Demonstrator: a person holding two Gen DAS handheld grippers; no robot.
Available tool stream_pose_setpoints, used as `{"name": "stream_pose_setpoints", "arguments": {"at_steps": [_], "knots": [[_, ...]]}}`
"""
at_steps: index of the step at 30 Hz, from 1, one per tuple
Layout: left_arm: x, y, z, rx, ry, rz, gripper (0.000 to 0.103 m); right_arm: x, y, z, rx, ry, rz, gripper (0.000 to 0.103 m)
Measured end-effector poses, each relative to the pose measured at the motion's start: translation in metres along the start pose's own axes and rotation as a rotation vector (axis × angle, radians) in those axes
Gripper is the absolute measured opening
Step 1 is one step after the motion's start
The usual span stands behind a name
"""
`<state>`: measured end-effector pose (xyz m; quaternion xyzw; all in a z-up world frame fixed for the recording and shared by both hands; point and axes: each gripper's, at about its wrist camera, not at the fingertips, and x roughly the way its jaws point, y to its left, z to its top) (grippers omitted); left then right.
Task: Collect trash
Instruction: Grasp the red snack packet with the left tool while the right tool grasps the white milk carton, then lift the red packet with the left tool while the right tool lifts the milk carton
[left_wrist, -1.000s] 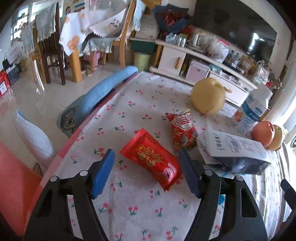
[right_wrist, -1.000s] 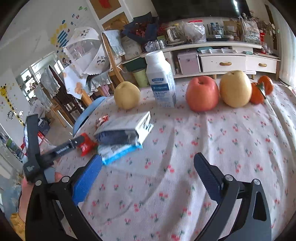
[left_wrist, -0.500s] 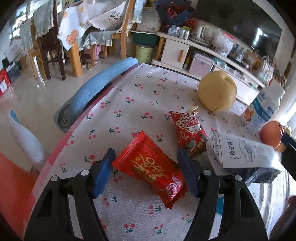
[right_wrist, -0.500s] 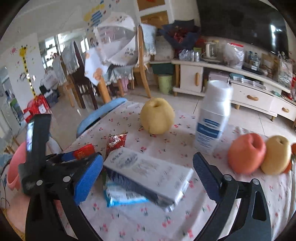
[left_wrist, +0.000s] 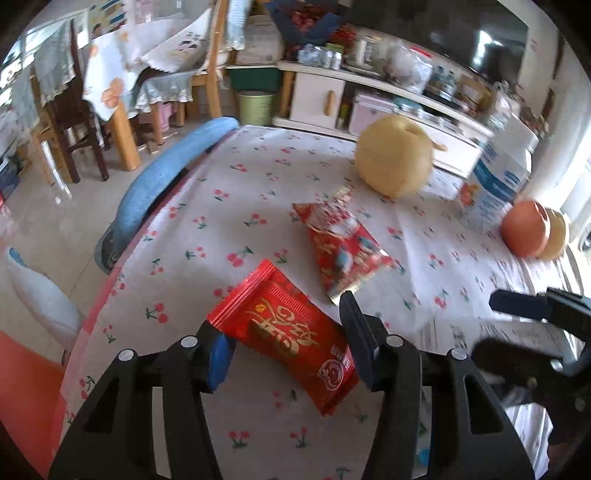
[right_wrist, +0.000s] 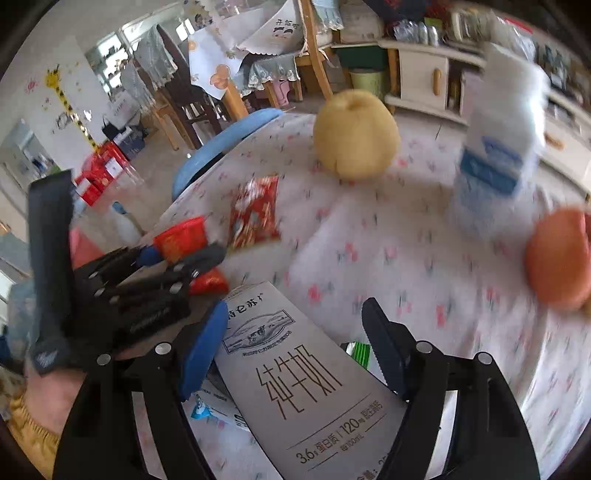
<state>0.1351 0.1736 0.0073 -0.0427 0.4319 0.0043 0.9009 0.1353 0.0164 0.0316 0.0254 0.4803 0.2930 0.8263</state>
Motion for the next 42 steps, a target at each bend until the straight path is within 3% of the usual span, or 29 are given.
{"name": "stream_pose_setpoints", "arguments": {"at_steps": [8, 12, 14, 18, 21, 24, 29, 34, 35, 41, 42], "knots": [[-0.017, -0.016, -0.022, 0.124, 0.044, -0.106, 0.054, -0.039, 0.007, -0.054, 0.054, -0.037, -0.071, 0.075], [-0.031, -0.027, -0.039, 0.198, 0.079, -0.221, 0.054, -0.059, 0.009, -0.083, 0.109, -0.049, -0.109, 0.075], [-0.036, -0.029, -0.043, 0.212, 0.104, -0.294, 0.053, -0.069, 0.011, -0.096, 0.148, -0.052, -0.122, 0.077], [-0.048, -0.027, -0.045, 0.199, 0.094, -0.330, 0.054, -0.093, 0.016, -0.123, 0.209, -0.078, -0.124, 0.085], [-0.050, -0.031, -0.046, 0.182, 0.086, -0.310, 0.064, -0.095, 0.023, -0.133, 0.197, -0.067, -0.088, 0.090], [-0.041, -0.035, -0.045, 0.160, 0.106, -0.249, 0.064, -0.093, 0.034, -0.135, 0.109, -0.057, -0.105, 0.090], [-0.037, -0.038, -0.045, 0.121, 0.094, -0.159, 0.064, -0.086, 0.037, -0.137, 0.075, -0.049, -0.088, 0.090], [-0.039, -0.034, -0.046, 0.109, 0.076, -0.141, 0.048, -0.077, 0.037, -0.138, 0.082, -0.034, -0.139, 0.090], [-0.040, -0.034, -0.047, 0.109, 0.074, -0.145, 0.045, -0.077, 0.038, -0.138, 0.081, -0.035, -0.145, 0.089], [-0.047, -0.033, -0.051, 0.107, 0.054, -0.169, 0.034, -0.080, 0.037, -0.137, 0.072, -0.049, -0.219, 0.057], [-0.050, -0.031, -0.052, 0.105, 0.048, -0.176, 0.032, -0.081, 0.034, -0.137, 0.084, -0.051, -0.216, 0.057]]}}
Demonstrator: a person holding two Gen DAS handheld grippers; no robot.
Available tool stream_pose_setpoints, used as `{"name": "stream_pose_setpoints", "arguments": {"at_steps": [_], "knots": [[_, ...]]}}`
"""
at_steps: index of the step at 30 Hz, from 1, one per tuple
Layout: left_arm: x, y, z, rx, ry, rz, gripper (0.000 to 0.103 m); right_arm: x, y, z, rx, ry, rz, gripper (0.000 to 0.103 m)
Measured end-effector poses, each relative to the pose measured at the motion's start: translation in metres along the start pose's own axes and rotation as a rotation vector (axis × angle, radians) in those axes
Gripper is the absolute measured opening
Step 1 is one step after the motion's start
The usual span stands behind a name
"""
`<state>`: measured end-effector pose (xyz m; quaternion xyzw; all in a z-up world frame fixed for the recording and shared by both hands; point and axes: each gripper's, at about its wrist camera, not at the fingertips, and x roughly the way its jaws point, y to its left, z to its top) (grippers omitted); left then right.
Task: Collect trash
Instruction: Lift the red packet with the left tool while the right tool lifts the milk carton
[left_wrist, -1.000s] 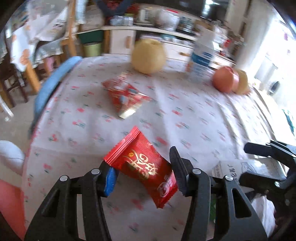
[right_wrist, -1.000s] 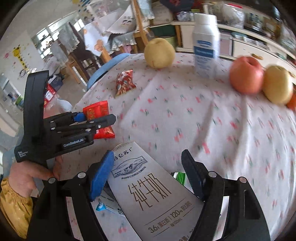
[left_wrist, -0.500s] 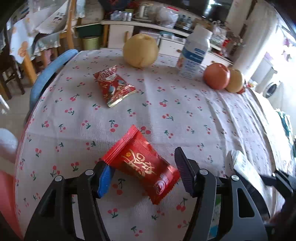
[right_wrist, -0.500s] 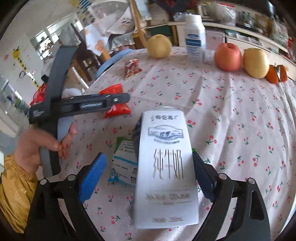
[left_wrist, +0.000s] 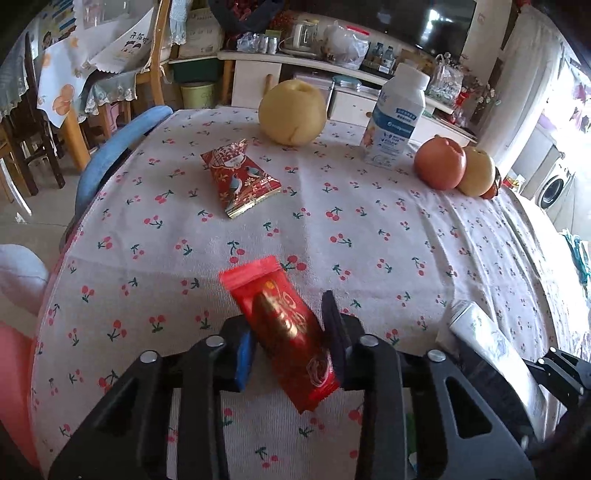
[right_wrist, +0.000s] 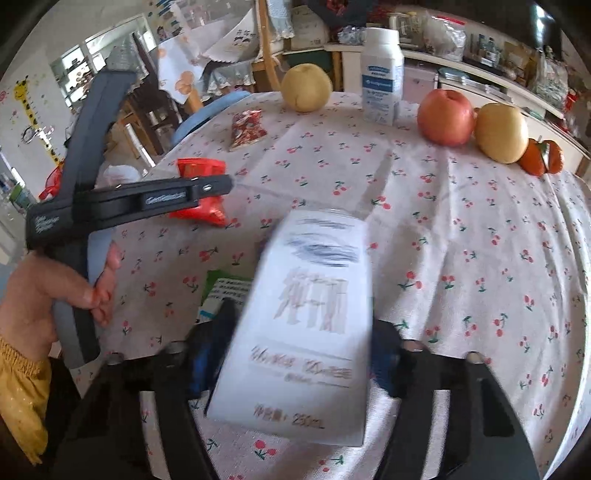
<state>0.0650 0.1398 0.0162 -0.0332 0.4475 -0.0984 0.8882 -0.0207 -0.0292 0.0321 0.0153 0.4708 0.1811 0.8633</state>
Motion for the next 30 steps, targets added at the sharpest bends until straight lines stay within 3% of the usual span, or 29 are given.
{"name": "stream_pose_setpoints", "arguments": {"at_steps": [15, 30], "knots": [[-0.039, 0.012, -0.029, -0.032, -0.076, -0.055, 0.025, -0.010, 0.011, -0.003, -0.039, -0.098, -0.066, 0.056], [-0.090, 0.039, -0.055, -0.037, -0.159, 0.066, 0.025, -0.016, 0.034, -0.015, -0.056, -0.162, -0.103, 0.056]]}}
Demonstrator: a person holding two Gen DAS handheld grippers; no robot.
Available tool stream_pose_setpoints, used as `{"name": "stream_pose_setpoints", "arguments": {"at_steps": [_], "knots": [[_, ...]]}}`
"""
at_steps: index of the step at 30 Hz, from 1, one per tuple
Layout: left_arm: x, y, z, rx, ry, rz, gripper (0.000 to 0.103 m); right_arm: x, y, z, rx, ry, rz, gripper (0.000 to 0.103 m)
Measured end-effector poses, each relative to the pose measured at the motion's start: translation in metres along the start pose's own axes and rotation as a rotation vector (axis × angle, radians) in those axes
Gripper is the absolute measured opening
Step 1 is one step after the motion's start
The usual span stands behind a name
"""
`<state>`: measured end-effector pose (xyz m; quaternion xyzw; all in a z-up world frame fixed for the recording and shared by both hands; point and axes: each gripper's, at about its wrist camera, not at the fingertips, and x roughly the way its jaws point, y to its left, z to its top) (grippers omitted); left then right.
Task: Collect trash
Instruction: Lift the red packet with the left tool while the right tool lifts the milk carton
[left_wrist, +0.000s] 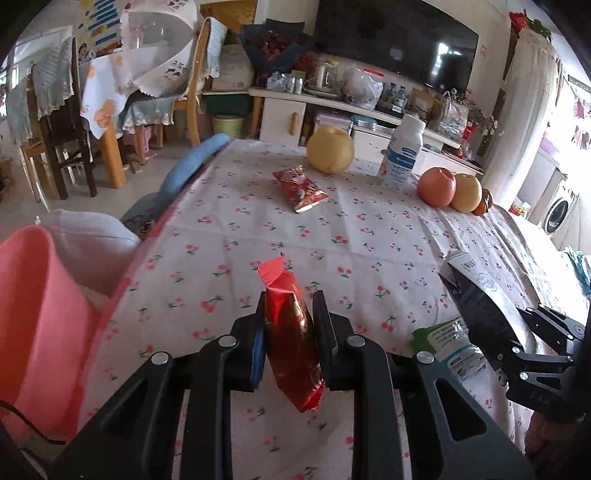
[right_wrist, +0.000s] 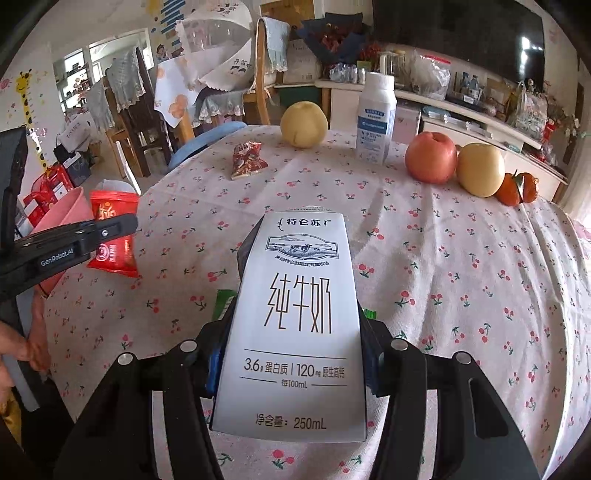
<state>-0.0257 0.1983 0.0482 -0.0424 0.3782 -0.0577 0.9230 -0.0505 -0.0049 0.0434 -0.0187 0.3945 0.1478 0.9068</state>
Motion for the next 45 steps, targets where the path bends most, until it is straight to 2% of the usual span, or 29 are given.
{"name": "stream_pose_setpoints", "arguments": {"at_steps": [11, 20, 45], "knots": [[-0.027, 0.015, 0.002, 0.013, -0.066, 0.039, 0.025, -0.012, 0.026, -0.013, -0.023, -0.015, -0.006, 0.056], [-0.046, 0.025, 0.006, 0.027, -0.114, 0.063, 0.025, -0.023, 0.033, -0.015, 0.034, -0.012, 0.033, 0.056], [-0.069, 0.054, 0.018, 0.015, -0.195, 0.127, 0.025, -0.021, 0.081, -0.011, -0.022, 0.004, 0.022, 0.056]]}}
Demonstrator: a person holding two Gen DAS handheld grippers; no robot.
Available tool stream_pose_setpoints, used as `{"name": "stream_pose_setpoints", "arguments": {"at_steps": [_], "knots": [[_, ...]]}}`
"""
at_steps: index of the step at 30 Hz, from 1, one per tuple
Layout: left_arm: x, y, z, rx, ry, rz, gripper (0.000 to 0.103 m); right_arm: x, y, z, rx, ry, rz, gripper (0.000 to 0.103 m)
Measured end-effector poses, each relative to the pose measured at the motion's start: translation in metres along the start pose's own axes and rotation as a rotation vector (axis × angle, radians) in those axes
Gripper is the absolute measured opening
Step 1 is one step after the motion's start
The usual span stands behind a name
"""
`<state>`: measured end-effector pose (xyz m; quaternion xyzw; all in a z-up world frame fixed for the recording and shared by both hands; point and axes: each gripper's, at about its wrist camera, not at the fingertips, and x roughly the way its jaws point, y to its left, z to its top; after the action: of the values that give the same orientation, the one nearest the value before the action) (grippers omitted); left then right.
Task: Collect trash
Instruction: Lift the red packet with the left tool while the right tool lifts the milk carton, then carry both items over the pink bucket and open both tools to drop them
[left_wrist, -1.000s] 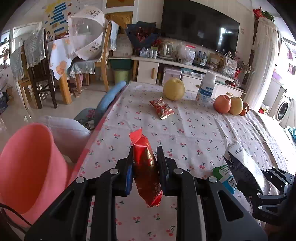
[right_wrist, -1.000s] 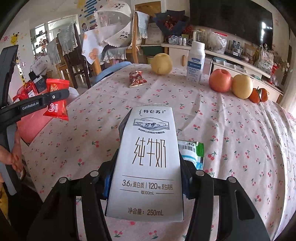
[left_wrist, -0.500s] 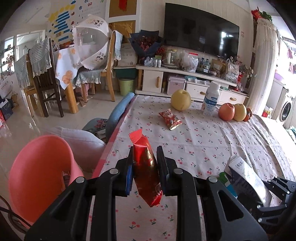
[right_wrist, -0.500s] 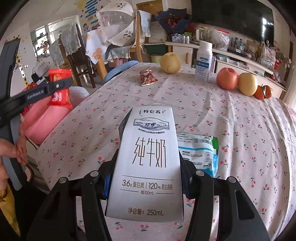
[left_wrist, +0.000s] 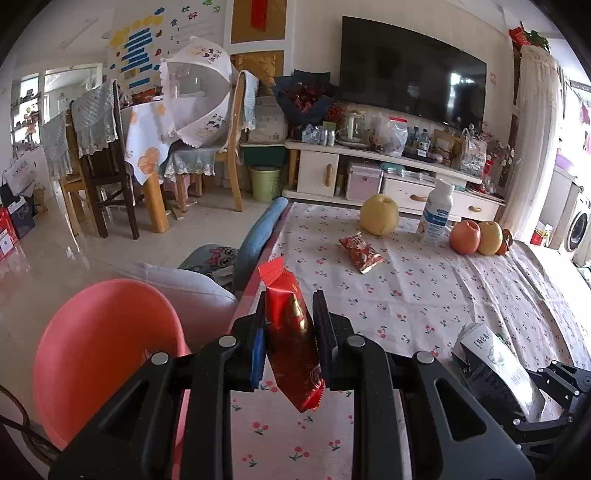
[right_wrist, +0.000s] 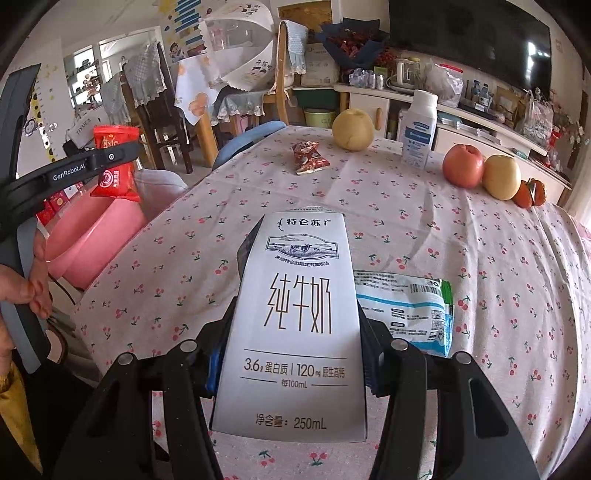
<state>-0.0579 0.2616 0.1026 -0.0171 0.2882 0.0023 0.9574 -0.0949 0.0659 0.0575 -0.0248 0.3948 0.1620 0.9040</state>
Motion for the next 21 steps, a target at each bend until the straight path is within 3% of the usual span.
{"name": "stream_pose_setpoints", "arguments": {"at_steps": [21], "knots": [[-0.010, 0.046, 0.008, -0.071, -0.032, 0.082, 0.025, 0.001, 0.046, 0.027, -0.073, -0.037, 0.049, 0.056]]}}
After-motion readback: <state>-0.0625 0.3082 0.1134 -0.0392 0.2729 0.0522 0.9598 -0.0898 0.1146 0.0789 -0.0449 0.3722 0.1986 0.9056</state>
